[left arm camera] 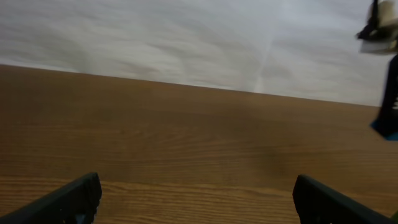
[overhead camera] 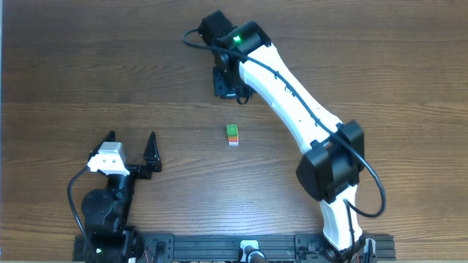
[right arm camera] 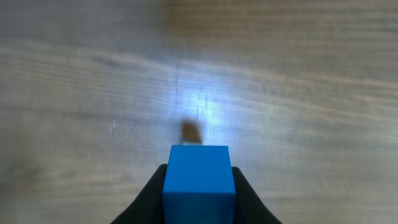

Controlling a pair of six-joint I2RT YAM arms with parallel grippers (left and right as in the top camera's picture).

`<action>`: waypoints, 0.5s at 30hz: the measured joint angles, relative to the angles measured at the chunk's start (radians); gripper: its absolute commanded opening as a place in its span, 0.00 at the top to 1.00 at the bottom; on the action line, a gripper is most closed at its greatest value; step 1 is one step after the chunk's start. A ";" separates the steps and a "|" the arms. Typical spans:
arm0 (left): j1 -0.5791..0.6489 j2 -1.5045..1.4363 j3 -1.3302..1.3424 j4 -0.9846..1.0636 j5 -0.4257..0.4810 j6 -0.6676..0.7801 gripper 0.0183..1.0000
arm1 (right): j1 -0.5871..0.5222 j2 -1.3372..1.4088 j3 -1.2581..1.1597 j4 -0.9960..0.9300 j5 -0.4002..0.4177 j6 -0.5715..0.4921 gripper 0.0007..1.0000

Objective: Stack Cubes

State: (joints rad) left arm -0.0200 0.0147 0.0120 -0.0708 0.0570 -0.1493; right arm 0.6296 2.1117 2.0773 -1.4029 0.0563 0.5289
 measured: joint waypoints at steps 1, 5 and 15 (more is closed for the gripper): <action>0.000 0.000 0.000 0.000 0.000 0.000 0.00 | 0.011 -0.008 0.000 -0.012 0.004 0.004 0.99; 0.000 0.000 0.000 0.000 0.000 0.000 0.00 | 0.058 -0.032 -0.013 -0.045 0.013 0.039 0.99; 0.000 0.000 0.000 0.000 0.000 0.000 0.00 | 0.093 -0.115 -0.261 0.032 0.011 0.108 0.99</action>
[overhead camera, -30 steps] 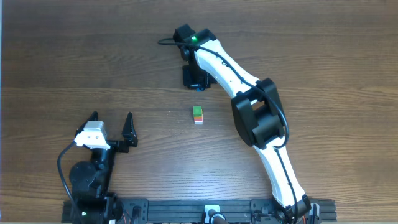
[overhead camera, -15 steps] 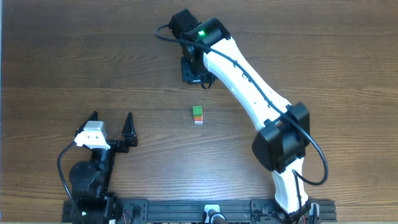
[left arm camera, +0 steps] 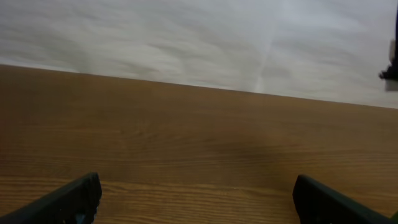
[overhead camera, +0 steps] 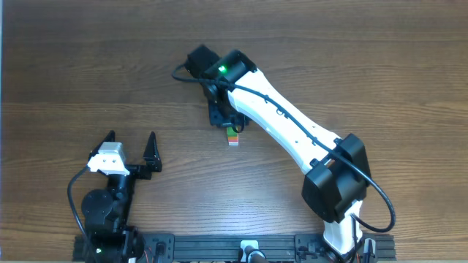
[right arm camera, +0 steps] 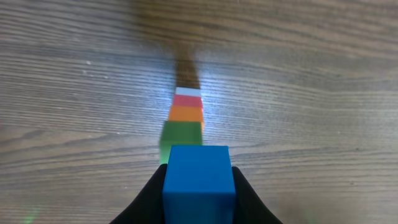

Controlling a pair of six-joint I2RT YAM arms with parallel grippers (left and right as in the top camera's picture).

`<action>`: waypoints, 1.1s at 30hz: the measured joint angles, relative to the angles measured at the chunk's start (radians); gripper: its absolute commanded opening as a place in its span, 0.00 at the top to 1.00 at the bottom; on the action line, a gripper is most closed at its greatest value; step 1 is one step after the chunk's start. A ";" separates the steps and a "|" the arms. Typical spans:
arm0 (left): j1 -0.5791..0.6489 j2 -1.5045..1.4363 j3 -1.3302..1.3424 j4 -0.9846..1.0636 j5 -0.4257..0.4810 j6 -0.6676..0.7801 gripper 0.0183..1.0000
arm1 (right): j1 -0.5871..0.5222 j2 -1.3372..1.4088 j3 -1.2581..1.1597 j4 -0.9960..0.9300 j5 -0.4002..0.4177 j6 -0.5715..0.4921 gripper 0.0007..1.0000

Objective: Stack Cubes

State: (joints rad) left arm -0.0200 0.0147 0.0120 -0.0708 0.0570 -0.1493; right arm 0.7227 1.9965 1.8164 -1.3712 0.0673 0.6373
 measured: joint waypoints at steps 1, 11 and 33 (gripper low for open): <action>0.000 0.000 0.000 0.000 0.000 0.000 0.00 | 0.000 -0.007 -0.016 0.004 -0.001 0.006 0.99; 0.000 0.000 0.000 0.000 0.000 0.000 0.00 | 0.006 -0.018 -0.038 0.037 -0.010 0.018 0.99; 0.000 0.000 0.000 0.000 0.000 0.000 0.00 | 0.011 -0.017 -0.039 0.040 -0.072 0.018 0.99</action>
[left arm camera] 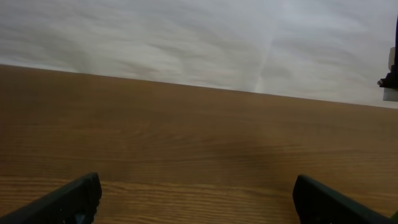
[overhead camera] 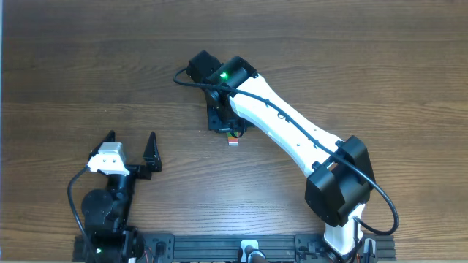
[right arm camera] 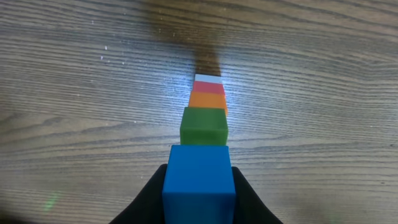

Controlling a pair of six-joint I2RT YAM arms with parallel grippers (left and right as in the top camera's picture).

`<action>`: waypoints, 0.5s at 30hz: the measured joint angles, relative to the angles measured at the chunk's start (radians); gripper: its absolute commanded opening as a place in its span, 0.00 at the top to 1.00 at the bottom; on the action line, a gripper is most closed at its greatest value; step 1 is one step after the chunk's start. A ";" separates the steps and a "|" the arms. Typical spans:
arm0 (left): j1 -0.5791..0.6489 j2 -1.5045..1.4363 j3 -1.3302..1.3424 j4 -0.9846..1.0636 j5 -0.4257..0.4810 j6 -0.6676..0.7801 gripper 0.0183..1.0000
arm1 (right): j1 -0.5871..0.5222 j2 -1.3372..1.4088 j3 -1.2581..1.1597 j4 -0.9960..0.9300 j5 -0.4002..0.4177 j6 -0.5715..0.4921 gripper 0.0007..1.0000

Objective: Stack Cubes

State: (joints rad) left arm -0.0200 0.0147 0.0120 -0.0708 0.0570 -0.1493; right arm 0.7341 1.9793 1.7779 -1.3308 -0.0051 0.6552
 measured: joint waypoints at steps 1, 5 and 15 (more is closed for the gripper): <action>0.000 0.000 0.000 0.000 0.000 0.000 0.00 | 0.000 0.000 0.000 0.000 -0.001 0.000 0.99; 0.000 0.000 0.000 0.000 0.000 0.000 0.00 | 0.000 0.000 -0.002 0.000 -0.002 0.000 0.99; 0.000 0.000 0.000 0.000 0.000 0.000 0.00 | 0.000 0.000 -0.033 0.012 -0.008 0.000 0.99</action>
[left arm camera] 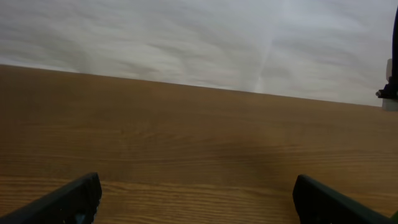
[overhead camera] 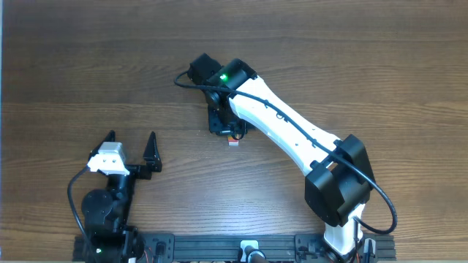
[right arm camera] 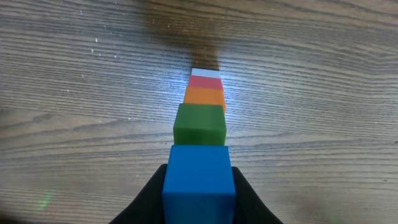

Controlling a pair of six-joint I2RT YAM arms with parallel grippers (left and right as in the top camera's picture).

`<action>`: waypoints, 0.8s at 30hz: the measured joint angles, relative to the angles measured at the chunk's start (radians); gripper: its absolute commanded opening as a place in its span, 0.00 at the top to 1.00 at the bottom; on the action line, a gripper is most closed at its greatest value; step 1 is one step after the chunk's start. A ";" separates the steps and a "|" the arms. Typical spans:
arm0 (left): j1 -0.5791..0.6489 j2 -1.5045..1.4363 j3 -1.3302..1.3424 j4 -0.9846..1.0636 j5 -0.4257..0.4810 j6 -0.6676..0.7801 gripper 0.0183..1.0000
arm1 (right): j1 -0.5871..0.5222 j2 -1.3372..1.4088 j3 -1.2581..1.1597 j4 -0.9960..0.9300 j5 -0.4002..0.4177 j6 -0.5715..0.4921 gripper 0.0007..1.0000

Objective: Stack Cubes

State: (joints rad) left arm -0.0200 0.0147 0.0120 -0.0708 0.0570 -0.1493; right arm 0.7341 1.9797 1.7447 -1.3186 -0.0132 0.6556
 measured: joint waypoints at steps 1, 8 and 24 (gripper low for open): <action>0.000 0.000 0.000 0.000 0.000 0.000 0.00 | 0.000 0.000 -0.002 0.002 0.000 0.000 0.99; 0.000 0.000 0.000 0.000 0.000 0.000 0.00 | 0.000 0.000 -0.004 0.017 -0.003 -0.001 0.99; 0.000 0.000 0.000 0.000 0.000 0.000 0.00 | -0.002 0.000 -0.026 0.042 -0.003 0.000 0.99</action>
State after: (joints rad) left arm -0.0200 0.0147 0.0120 -0.0708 0.0570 -0.1493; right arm 0.7326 1.9797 1.7184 -1.2766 -0.0166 0.6556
